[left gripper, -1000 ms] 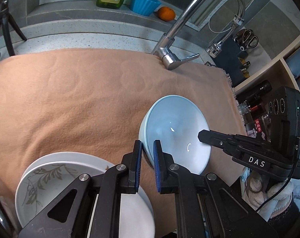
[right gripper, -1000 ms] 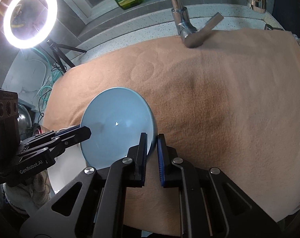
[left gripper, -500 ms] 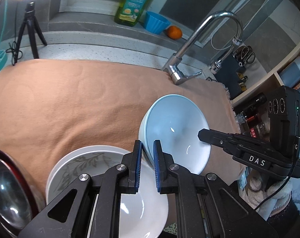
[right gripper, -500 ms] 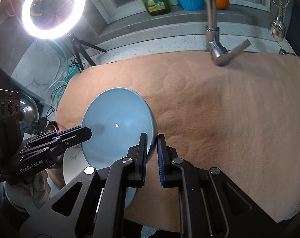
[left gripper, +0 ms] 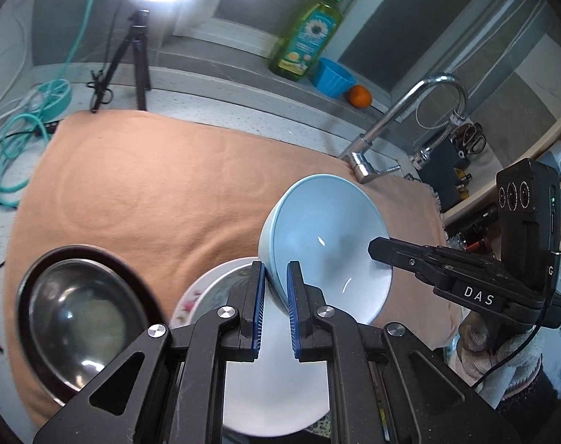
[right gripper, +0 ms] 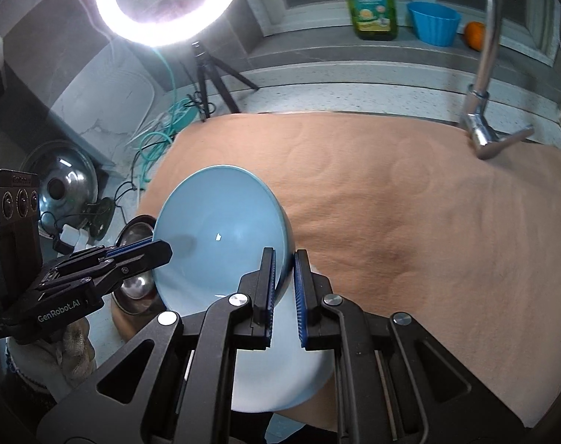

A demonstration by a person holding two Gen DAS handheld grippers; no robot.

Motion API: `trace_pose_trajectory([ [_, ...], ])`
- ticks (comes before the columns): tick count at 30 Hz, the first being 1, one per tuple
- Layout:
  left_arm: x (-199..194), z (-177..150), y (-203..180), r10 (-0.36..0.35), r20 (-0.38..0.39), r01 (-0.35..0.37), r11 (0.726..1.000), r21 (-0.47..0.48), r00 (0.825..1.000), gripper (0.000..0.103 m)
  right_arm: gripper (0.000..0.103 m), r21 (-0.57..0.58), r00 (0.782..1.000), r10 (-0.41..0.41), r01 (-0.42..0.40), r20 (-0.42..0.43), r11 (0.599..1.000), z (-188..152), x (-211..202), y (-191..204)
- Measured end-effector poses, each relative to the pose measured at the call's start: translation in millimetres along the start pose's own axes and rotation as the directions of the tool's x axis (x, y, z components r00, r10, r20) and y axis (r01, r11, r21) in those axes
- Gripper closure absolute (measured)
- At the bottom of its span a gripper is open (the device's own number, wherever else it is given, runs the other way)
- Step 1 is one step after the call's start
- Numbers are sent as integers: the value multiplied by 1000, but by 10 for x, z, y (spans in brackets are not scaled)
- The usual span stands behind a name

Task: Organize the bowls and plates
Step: 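Lift the ceramic bowl with both tools and carry it over the nested steel bowls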

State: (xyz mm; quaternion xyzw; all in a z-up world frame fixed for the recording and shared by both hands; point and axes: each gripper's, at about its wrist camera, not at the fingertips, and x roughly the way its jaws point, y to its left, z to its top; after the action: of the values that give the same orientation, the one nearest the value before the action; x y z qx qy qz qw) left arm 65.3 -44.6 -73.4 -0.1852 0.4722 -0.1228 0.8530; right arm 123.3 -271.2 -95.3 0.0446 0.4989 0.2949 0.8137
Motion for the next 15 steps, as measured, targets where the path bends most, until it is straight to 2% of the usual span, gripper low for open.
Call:
trace_pose_trajectory([
  [15,-587,-190,643,64,63,-57,992,-110,996,93,93,-115,995,77,-83,-57,990,36,314,854],
])
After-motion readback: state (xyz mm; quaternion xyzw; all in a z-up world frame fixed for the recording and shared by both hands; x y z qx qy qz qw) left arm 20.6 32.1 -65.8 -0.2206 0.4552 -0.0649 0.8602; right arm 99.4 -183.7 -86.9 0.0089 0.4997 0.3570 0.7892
